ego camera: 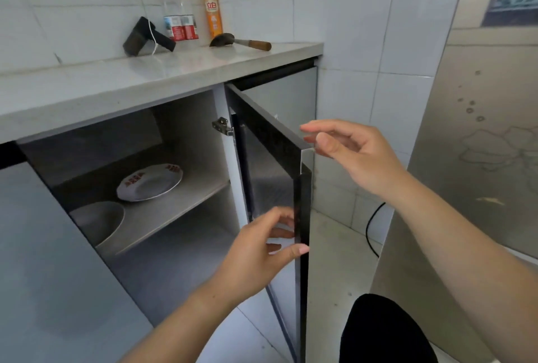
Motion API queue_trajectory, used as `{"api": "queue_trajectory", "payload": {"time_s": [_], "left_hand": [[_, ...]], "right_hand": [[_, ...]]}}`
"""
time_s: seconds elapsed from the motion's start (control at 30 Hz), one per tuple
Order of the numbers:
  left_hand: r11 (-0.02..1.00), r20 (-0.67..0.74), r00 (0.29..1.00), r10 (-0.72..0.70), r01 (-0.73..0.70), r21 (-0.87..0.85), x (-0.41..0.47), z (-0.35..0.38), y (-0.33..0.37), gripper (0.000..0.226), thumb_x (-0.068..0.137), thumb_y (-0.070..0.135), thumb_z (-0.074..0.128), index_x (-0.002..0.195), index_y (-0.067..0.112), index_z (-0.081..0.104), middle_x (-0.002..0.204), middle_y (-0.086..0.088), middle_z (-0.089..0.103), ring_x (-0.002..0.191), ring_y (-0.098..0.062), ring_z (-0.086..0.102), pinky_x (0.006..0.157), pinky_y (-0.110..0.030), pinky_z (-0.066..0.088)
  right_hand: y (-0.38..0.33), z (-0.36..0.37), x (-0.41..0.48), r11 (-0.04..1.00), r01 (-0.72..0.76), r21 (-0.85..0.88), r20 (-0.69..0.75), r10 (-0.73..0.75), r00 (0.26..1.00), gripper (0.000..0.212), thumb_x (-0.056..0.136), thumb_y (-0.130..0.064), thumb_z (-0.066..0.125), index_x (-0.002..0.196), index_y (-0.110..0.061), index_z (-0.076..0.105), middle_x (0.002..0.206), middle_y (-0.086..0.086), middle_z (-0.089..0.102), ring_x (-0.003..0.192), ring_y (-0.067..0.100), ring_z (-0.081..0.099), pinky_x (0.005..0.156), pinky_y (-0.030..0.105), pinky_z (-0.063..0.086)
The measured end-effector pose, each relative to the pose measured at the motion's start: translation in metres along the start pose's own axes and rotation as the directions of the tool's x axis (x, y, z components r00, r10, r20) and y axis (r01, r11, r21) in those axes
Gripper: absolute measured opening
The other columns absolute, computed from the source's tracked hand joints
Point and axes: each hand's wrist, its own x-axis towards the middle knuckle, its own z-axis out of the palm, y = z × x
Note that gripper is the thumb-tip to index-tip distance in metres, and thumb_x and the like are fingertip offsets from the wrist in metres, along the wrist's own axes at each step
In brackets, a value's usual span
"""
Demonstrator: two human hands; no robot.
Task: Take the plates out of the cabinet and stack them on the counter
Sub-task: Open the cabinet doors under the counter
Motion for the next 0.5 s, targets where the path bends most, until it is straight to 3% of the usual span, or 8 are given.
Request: {"api": "queue_trajectory", "payload": {"time_s": [0.17,0.3,0.4,0.5], "left_hand": [[0.998,-0.029,0.998,0.05,-0.049,0.034,0.019,0.003,-0.001,0.057,0.075,0.055,0.054,0.127,0.056,0.031,0.136,0.037,0.031,0.129,0.009,0.034,0.1,-0.015,0.039],[0.994,-0.073,0.994,0.085,-0.08,0.073,0.037,0.004,-0.005,0.062,0.087,0.053,0.046,0.136,0.057,0.008,0.148,0.039,0.008,0.138,0.012,0.012,0.115,-0.03,0.027],[0.996,-0.047,0.997,0.062,-0.059,0.066,0.046,0.01,-0.008,0.066,0.087,0.055,0.042,0.142,0.052,0.005,0.151,0.035,0.004,0.14,0.01,0.011,0.116,-0.041,0.028],[0.994,-0.006,0.998,0.059,-0.058,0.092,0.055,0.017,-0.004,0.068,0.089,0.056,0.04,0.146,0.044,0.004,0.151,0.035,-0.001,0.139,0.012,0.007,0.115,-0.041,0.029]], "right_hand": [[-0.007,-0.022,-0.01,0.997,-0.056,0.045,-0.041,0.058,0.997,0.024,0.078,-0.041,0.064,0.099,-0.031,0.069,0.106,-0.008,0.071,0.102,0.009,0.066,0.096,0.044,0.05],[-0.009,-0.027,-0.012,0.994,-0.097,0.044,-0.005,0.097,0.995,0.034,0.067,-0.048,0.068,0.097,-0.031,0.07,0.105,-0.009,0.072,0.1,0.006,0.066,0.096,0.043,0.05],[-0.006,-0.028,-0.013,0.994,-0.098,0.045,-0.002,0.098,0.995,0.032,0.066,-0.045,0.067,0.096,-0.034,0.07,0.101,-0.011,0.073,0.097,0.006,0.068,0.094,0.04,0.052],[-0.004,-0.032,-0.013,0.994,-0.086,0.062,-0.035,0.088,0.995,0.032,0.066,-0.041,0.068,0.096,-0.032,0.069,0.094,-0.012,0.074,0.09,0.006,0.07,0.089,0.034,0.054]]}}
